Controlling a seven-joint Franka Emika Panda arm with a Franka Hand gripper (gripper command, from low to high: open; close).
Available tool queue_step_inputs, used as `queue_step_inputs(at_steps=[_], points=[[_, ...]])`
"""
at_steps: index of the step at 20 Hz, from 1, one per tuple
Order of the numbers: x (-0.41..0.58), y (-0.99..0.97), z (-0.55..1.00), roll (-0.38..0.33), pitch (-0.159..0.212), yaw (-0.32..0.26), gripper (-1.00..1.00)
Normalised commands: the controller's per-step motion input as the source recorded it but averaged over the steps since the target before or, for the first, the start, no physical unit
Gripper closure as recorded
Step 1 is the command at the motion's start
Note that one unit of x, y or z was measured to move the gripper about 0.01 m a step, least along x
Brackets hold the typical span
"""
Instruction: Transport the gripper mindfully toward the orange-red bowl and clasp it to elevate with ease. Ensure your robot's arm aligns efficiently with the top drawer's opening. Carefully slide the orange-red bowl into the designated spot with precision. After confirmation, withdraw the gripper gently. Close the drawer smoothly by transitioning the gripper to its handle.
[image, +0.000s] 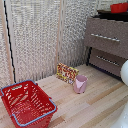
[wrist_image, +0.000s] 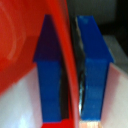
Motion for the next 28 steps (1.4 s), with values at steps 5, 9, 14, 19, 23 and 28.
queue_step_inputs(at_steps=[5,9,14,19,23,28], points=[[-0.648,0.35,-0.26,-0.021,-0.015,0.089,1.0],[-0.241,0.22,-0.16,-0.027,-0.011,0.059,1.0],[0.491,0.01,-0.09,-0.008,-0.005,0.136,1.0],[0.498,-0.04,0.0,0.0,0.01,0.14,1.0],[0.141,-0.03,0.14,0.004,0.075,0.023,-1.0],[0.162,-0.05,0.16,0.012,0.032,0.026,-1.0]])
